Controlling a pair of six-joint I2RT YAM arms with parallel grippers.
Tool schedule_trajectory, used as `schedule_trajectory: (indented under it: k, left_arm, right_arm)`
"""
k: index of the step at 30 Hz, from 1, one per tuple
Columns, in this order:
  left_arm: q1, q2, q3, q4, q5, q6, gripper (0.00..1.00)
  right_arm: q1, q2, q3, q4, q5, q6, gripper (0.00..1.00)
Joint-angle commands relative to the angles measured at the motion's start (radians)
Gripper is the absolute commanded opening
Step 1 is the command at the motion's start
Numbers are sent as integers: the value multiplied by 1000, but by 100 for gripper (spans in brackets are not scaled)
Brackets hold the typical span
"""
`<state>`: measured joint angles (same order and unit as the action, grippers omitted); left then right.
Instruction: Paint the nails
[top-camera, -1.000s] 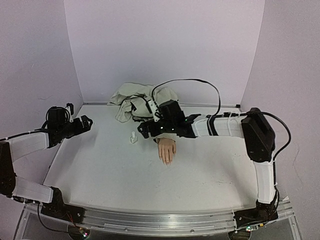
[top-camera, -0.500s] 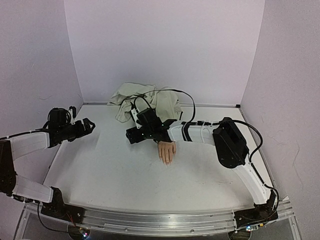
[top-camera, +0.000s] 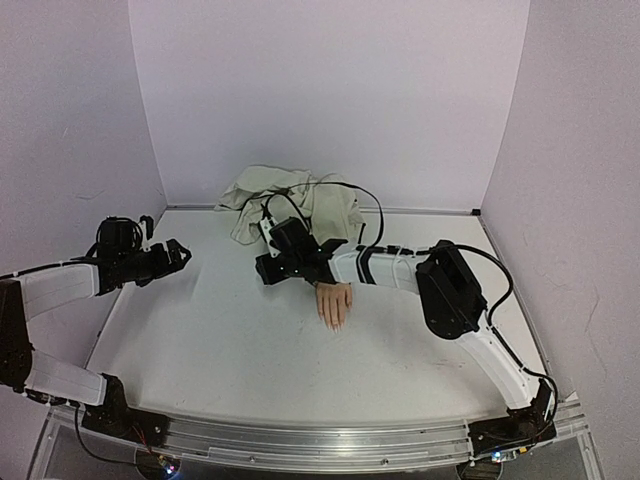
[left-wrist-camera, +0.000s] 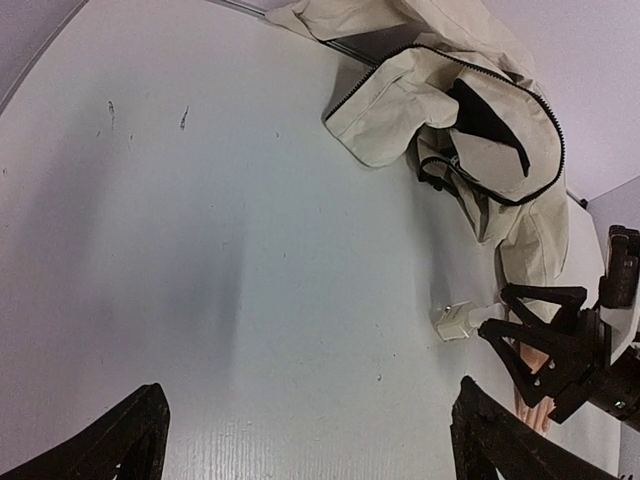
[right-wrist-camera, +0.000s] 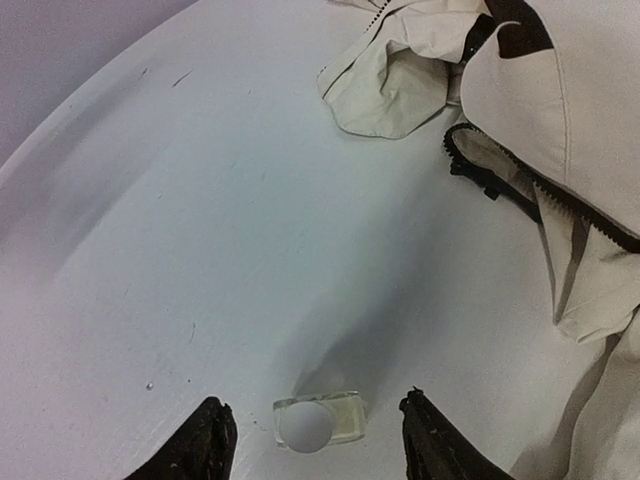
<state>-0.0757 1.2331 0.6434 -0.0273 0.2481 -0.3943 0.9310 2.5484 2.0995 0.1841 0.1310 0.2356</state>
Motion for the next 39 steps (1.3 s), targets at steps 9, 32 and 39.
schedule_trajectory:
  k: [9,32,39]
  left_arm:
    - [-3,-18,58,-33,-36,-56,99]
    - [-218,35,117,20,-3,129,99]
    - [-378,25,-38,450,117,322,98]
  right_arm:
    - [2,58,113,-6,23,3,41]
    - [-38,-356,-232,28,-121,85,0]
    - [-119,-512,-397,40,-383,166,0]
